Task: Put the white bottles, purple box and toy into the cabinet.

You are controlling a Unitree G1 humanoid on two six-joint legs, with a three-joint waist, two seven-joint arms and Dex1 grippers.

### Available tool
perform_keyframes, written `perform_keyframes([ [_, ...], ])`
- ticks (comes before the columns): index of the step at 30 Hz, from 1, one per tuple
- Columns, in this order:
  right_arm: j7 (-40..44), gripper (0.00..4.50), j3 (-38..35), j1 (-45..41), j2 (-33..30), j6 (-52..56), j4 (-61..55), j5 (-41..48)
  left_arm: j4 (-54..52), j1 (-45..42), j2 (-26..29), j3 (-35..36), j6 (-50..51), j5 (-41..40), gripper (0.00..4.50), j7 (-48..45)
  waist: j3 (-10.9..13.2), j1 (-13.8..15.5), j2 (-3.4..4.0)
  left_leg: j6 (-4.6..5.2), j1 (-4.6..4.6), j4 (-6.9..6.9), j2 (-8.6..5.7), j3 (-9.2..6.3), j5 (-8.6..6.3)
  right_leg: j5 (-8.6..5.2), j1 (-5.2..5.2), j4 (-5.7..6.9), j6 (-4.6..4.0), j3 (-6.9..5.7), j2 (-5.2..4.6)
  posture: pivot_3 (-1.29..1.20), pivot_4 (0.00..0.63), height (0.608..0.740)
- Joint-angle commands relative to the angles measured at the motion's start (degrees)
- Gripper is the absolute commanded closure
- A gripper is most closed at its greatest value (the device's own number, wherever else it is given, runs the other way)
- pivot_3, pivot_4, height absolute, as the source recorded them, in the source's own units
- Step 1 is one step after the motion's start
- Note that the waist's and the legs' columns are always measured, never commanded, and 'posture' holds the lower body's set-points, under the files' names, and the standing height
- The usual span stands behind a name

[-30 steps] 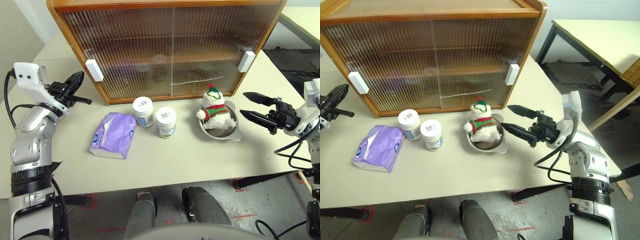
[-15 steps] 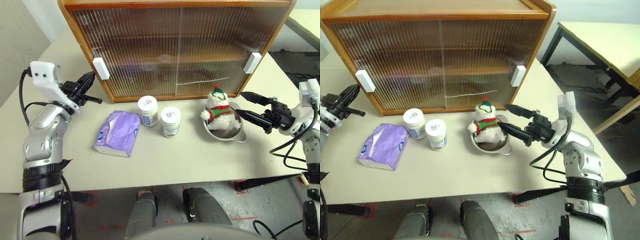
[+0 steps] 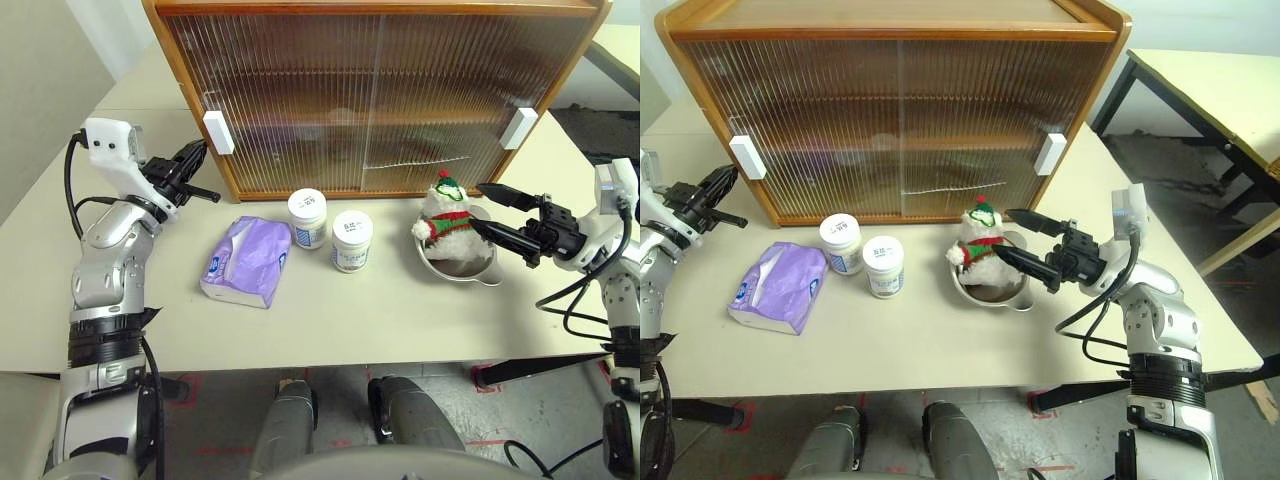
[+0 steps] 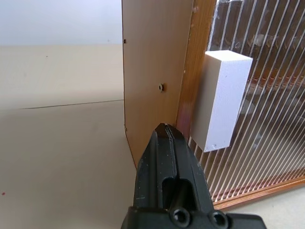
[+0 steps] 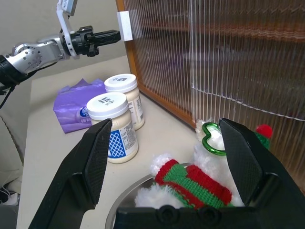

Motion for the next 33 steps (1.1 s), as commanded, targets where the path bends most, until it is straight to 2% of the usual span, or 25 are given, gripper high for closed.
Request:
perform_keyframes([
  [1, 0.1, 0.0, 0.6, -0.1, 0.1, -0.5, 0.3, 0.2, -2.2, 0.6, -0.7, -3.2, 0.4, 0.2, 4.48, -2.4, 0.0, 0.0, 0.0, 0.0, -0.01, 0.0, 0.0, 0.0, 0.0, 0.0, -0.01, 0.0, 0.01, 0.0, 0.0, -0.19, 0.116, 0.74],
  [33, 0.1, 0.0, 1.6, -1.1, 0.7, -0.5, 0.9, 0.1, -6.5, 0.3, -2.5, -5.1, 3.3, 1.3, 4.48, -2.3, 0.0, 1.0, -0.01, 0.24, -0.17, 0.17, -0.32, -0.07, 0.05, 0.05, 0.01, -0.04, 0.21, 0.0, -0.12, -0.18, 0.105, 0.74],
])
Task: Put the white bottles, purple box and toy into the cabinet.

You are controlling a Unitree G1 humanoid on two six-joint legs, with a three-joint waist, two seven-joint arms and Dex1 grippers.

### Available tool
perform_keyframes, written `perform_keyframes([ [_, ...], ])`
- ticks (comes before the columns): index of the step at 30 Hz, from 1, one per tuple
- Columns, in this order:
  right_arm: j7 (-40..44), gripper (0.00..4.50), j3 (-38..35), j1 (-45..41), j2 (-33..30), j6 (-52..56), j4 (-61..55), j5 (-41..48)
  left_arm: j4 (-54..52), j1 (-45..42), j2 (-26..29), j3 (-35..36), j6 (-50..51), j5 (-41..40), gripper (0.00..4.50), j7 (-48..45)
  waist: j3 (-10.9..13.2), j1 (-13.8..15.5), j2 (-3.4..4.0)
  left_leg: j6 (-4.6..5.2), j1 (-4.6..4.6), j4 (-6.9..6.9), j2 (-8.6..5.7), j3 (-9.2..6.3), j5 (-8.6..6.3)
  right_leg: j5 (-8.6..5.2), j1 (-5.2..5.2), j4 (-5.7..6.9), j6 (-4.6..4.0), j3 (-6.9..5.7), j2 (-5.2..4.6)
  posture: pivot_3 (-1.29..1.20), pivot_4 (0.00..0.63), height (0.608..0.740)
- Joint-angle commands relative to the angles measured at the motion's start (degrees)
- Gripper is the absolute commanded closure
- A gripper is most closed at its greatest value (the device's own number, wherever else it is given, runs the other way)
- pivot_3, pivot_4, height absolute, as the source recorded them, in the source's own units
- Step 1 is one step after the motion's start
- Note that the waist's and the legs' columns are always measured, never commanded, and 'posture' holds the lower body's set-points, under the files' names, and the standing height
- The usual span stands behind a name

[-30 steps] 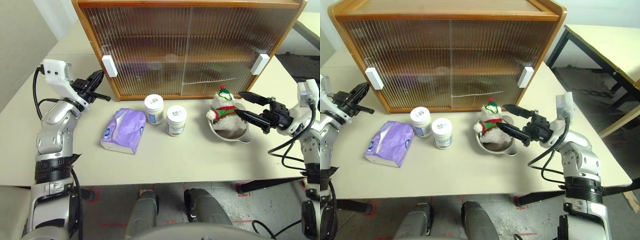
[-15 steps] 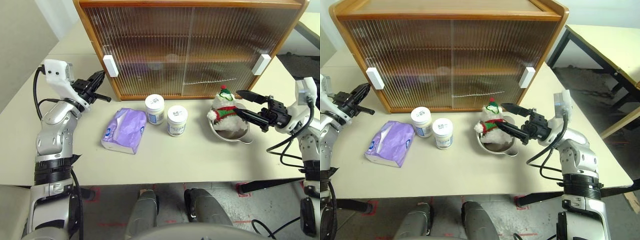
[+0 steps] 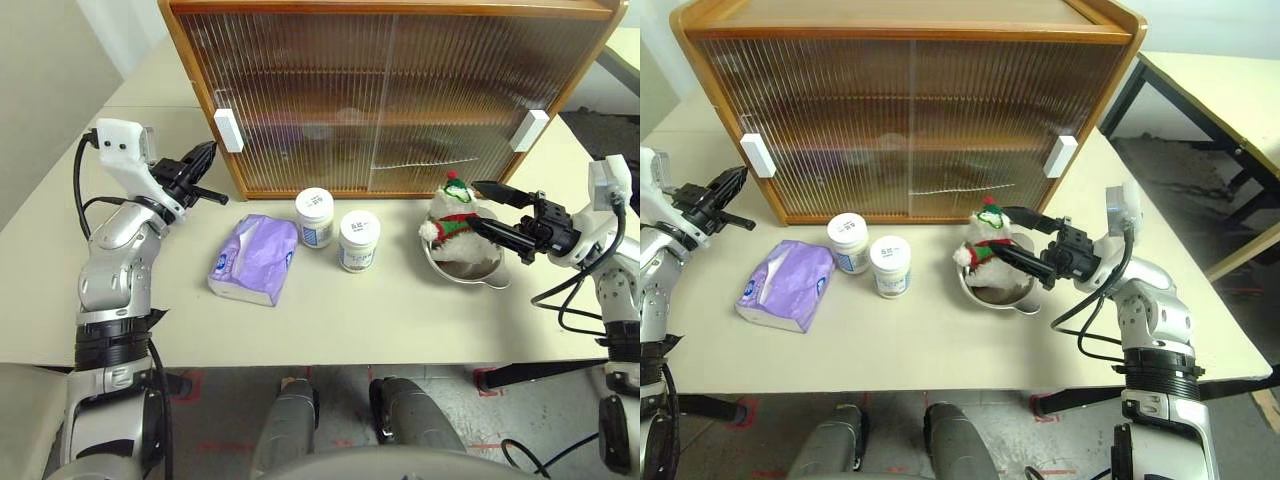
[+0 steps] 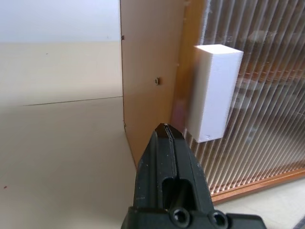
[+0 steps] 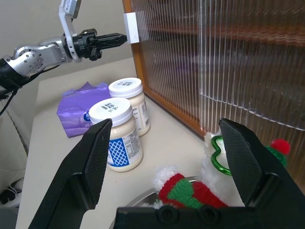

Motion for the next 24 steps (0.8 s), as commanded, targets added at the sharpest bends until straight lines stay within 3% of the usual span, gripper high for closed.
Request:
perform_keyframes([
  [1, 0.0, 0.0, 0.5, 0.5, 0.2, -0.4, -0.3, 0.1, -2.1, -0.3, -1.0, -3.5, 0.7, 0.0, 4.48, -1.6, 0.0, -0.1, 0.01, 0.01, 0.01, 0.02, 0.0, 0.0, 0.0, 0.01, 0.01, 0.0, 0.01, 0.0, -0.01, -0.18, 0.103, 0.74],
  [12, 0.0, 0.0, 0.7, 0.2, 0.4, -0.7, 0.1, -0.1, -1.0, -1.7, -1.3, -4.4, 0.3, 0.1, 4.48, -1.8, 0.0, -2.5, 0.04, -0.06, 0.16, 0.02, 0.11, 0.11, -0.01, 0.22, -0.02, 0.04, -0.15, 0.01, 0.33, -0.19, 0.097, 0.74],
  [24, 0.0, 0.0, 0.1, 0.4, -0.1, -0.6, -0.5, 0.4, 1.8, -5.2, -3.2, -7.7, -0.9, 0.7, 4.48, -3.1, -0.1, -2.9, 0.09, -0.03, 0.15, 0.26, 0.15, 0.17, 0.04, 0.35, 0.05, 0.04, 0.05, 0.14, 0.24, -0.22, 0.089, 0.74],
])
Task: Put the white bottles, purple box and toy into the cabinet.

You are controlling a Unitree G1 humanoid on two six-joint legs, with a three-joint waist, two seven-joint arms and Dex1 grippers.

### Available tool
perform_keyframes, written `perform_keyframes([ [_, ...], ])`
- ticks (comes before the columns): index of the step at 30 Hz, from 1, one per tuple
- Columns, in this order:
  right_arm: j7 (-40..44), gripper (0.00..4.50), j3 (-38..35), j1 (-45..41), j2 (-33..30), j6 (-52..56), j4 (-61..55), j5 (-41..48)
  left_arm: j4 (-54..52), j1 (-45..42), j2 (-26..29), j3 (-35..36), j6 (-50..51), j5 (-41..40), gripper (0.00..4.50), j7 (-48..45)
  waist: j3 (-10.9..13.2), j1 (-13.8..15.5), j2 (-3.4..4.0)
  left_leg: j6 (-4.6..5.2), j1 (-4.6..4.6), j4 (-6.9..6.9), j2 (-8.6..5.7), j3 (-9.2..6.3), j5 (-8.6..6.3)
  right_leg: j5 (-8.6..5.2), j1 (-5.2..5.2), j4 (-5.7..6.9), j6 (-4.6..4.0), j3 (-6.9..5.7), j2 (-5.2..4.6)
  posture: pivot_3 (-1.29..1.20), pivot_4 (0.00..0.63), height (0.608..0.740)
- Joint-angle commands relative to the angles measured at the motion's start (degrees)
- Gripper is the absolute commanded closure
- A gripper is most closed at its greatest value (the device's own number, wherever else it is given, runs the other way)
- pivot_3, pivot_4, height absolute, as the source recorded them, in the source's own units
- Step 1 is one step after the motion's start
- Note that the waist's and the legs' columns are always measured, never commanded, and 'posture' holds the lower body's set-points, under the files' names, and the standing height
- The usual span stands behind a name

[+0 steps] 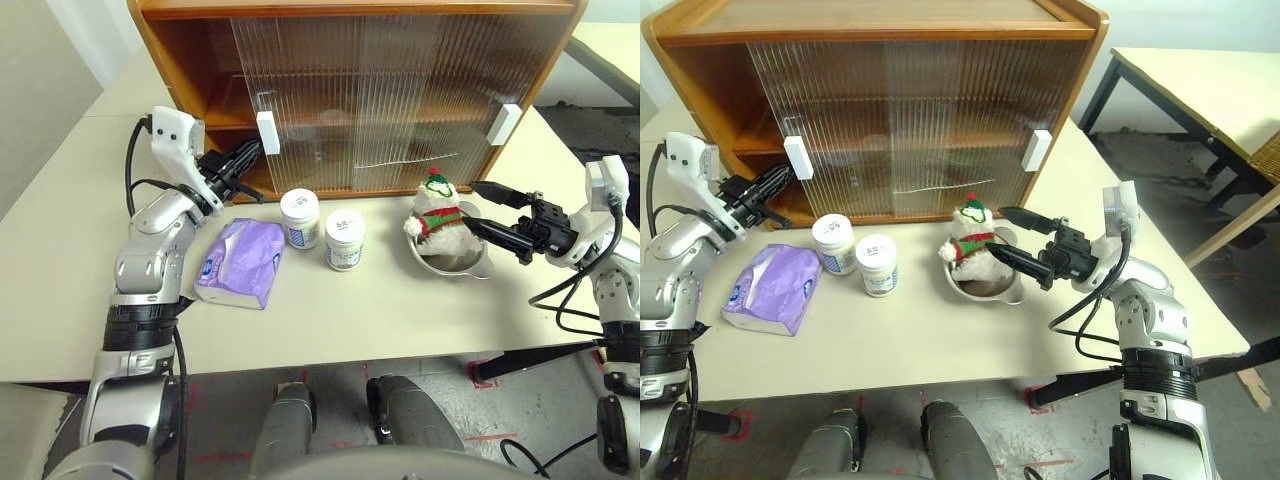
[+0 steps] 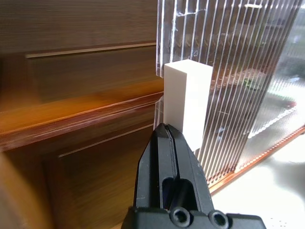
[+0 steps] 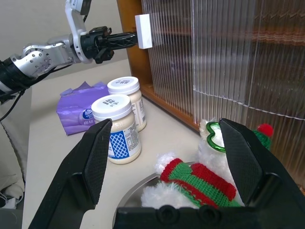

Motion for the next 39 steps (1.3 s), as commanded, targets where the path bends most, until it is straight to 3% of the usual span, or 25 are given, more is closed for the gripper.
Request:
perform_keyframes([
  [1, -0.4, 0.0, -0.3, 0.6, -0.4, -0.3, -0.6, 0.3, 0.8, -0.7, -0.9, -1.6, -0.4, 0.6, 4.48, -0.8, 0.0, -0.1, 0.01, 0.0, 0.0, 0.01, 0.0, 0.01, 0.0, 0.01, 0.0, 0.0, 0.0, 0.0, 0.0, -0.22, 0.089, 0.74],
  [15, -1.3, 0.0, -1.7, 3.1, 0.0, 0.3, -5.0, 3.9, 3.6, -3.6, -6.2, -8.1, -1.8, 2.4, 4.48, -3.3, 0.0, -0.6, 0.02, 0.03, 0.0, 0.26, -0.09, 0.05, 0.0, 0.06, 0.13, -0.01, 0.15, 0.01, 0.0, -0.25, 0.101, 0.74],
  [21, -2.3, 0.0, -1.4, 4.5, 1.7, 0.0, -9.2, 6.5, 6.0, -5.2, -8.3, -9.0, -2.6, 3.1, 4.48, -3.6, 0.0, -1.6, 0.02, 0.06, -0.02, 0.41, -0.19, 0.07, -0.02, -0.23, 0.2, -0.02, 0.72, 0.01, 0.01, -0.27, 0.101, 0.74],
  [30, -3.8, 0.0, -0.4, 5.7, 1.4, 0.6, -10.6, 5.8, 10.2, -8.4, -8.8, -9.8, -4.5, 3.9, 4.48, -5.7, 0.0, -3.2, 0.03, 0.07, -0.04, 0.45, -0.18, 0.07, -0.02, -0.22, 0.23, -0.03, 0.82, 0.01, 0.0, -0.3, 0.102, 0.74],
  [39, -4.2, 0.0, -0.3, 6.0, 1.2, 0.6, -10.5, 5.7, 6.1, -5.5, -7.1, -8.5, -3.1, 3.2, 4.48, -5.8, 0.0, -4.5, 0.03, 0.12, -0.1, 0.43, -0.22, 0.12, -0.05, -0.27, 0.22, -0.13, 0.9, 0.01, 0.04, -0.29, 0.1, 0.74],
])
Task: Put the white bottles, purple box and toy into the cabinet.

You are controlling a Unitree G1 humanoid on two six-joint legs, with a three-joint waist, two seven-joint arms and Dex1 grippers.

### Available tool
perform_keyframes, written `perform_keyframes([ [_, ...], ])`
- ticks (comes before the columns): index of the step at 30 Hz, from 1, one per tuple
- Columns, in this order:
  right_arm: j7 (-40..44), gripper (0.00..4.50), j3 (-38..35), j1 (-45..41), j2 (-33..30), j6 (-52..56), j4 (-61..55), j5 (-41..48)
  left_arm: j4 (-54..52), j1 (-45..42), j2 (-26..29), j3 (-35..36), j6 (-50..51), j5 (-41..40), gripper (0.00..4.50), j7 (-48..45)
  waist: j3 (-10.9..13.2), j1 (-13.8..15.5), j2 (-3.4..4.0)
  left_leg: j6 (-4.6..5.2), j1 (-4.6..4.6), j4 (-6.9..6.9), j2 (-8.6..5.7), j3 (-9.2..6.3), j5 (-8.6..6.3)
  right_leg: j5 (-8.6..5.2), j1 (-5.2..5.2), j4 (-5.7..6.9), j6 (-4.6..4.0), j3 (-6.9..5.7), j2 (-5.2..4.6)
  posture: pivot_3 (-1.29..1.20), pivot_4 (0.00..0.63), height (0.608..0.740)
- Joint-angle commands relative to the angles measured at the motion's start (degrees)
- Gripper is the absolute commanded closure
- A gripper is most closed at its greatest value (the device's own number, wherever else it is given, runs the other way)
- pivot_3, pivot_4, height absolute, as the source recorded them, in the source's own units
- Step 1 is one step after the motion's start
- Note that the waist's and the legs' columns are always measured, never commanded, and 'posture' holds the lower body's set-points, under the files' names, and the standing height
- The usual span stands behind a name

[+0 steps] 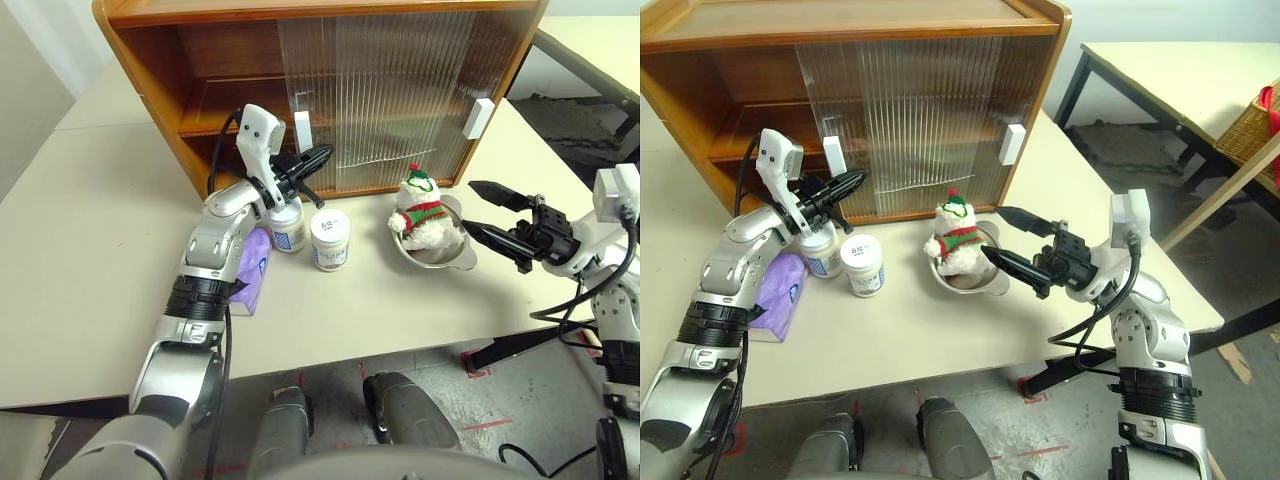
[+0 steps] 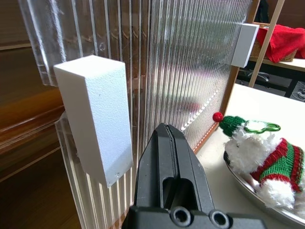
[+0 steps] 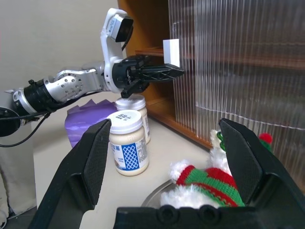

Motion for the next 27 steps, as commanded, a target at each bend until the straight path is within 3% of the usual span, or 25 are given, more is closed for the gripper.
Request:
perform_keyframes([
  [1, -0.1, 0.0, 0.3, 0.2, -0.5, 0.1, -0.7, -0.3, -3.3, 2.2, 1.3, 1.1, 1.3, -0.4, 4.48, 0.0, 0.0, -0.2, 0.0, 0.0, 0.0, 0.0, -0.01, 0.0, 0.0, 0.0, 0.0, 0.0, 0.0, 0.0, 0.02, -0.29, 0.1, 0.74],
  [12, 0.8, 0.0, 0.7, -0.4, -0.6, 0.1, 0.6, -0.6, -15.4, 9.6, 7.2, 7.2, 7.7, -3.6, 4.48, 2.1, 0.0, -0.5, 0.0, 0.01, 0.0, -0.01, -0.06, -0.03, 0.0, -0.01, 0.0, 0.0, 0.01, -0.04, 0.05, -0.27, 0.101, 0.74],
  [27, 0.2, 0.0, 0.1, 0.3, -1.0, 0.4, -0.6, -0.5, -2.2, 0.2, 3.9, 1.8, 2.9, 2.1, 4.48, 3.2, 0.0, -0.6, 0.03, 0.05, -0.05, -0.03, 0.11, -0.15, -0.01, 0.0, -0.03, -0.02, 0.0, 0.05, -0.06, -0.3, 0.091, 0.74],
])
